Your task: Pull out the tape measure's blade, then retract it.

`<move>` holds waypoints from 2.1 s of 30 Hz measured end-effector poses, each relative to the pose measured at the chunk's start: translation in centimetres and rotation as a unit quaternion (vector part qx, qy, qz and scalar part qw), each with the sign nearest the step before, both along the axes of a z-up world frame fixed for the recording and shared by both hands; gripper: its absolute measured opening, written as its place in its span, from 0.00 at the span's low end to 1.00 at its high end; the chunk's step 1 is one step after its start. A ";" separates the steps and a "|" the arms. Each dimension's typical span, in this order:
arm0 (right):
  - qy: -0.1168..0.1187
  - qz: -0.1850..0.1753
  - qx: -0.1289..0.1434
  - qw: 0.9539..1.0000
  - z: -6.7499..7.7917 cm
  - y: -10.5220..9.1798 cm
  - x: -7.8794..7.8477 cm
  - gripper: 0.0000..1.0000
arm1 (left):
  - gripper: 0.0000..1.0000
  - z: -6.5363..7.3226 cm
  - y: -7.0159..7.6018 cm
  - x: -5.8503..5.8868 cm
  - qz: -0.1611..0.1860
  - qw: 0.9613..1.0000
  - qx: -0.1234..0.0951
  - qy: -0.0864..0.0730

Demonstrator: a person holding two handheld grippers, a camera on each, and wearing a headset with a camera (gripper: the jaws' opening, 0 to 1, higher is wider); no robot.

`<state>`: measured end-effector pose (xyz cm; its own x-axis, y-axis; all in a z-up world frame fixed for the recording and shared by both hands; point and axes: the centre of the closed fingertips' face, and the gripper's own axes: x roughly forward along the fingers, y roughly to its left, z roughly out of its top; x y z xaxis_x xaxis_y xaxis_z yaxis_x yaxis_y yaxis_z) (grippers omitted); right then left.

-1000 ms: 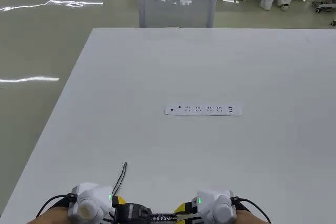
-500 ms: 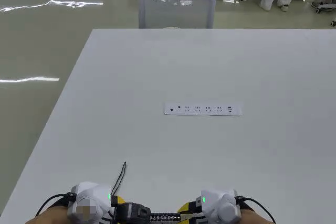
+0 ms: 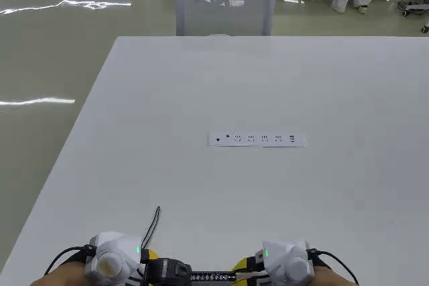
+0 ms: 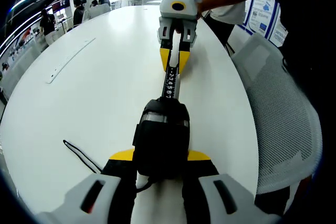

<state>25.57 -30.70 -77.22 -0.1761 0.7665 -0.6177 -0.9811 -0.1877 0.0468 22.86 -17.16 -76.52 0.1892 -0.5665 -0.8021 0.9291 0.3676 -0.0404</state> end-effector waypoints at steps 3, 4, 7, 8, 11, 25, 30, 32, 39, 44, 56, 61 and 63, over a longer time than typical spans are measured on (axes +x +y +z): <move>0.000 -0.002 -0.002 1.000 0.0 -0.3 0.0 0.10 | 0.29 0.0 0.0 0.0 0.000 1.000 0.000 0.000; 0.000 -0.002 -0.002 1.000 0.0 -0.5 0.1 0.10 | 0.29 0.0 -0.1 0.0 0.000 1.000 0.000 0.001; 0.000 -0.002 -0.002 1.000 0.0 -0.7 0.1 0.10 | 0.29 0.0 -0.1 0.0 0.001 1.000 0.000 0.001; -0.001 -0.002 -0.002 1.000 0.0 -0.8 0.1 0.10 | 0.29 0.0 -0.1 0.0 0.001 1.000 0.000 0.001; 0.000 -0.003 -0.002 1.000 0.0 -1.1 0.3 0.10 | 0.29 0.0 -0.1 0.0 0.001 1.000 0.000 0.001; 0.003 -0.010 -0.008 1.000 0.0 -2.5 0.4 0.10 | 0.29 0.0 -0.1 0.0 0.001 1.000 0.001 0.001; 0.004 -0.012 -0.009 1.000 0.0 -2.9 0.5 0.10 | 0.29 0.0 -0.1 0.0 0.001 1.000 0.000 0.001; 0.005 -0.013 -0.010 1.000 0.0 -3.0 0.5 0.10 | 0.29 0.0 -0.1 0.0 0.000 1.000 0.000 0.001; 0.005 -0.019 -0.011 1.000 0.0 -3.6 0.7 0.10 | 0.29 0.0 -0.2 0.0 0.002 1.000 -0.001 0.003; 0.007 -0.022 -0.010 1.000 0.1 -4.1 0.7 0.10 | 0.29 0.0 -0.1 0.0 0.002 1.000 -0.001 0.004; 0.009 -0.025 -0.014 1.000 0.1 -5.1 0.9 0.10 | 0.29 0.0 -0.2 0.0 0.001 1.000 -0.002 0.005; 0.009 -0.027 -0.016 0.999 0.0 -5.5 0.9 0.10 | 0.29 0.0 -0.2 -0.1 0.001 1.000 -0.002 0.005; 0.009 -0.028 -0.017 0.999 0.0 -5.8 1.0 0.10 | 0.29 0.0 -0.2 -0.1 0.001 1.000 -0.002 0.006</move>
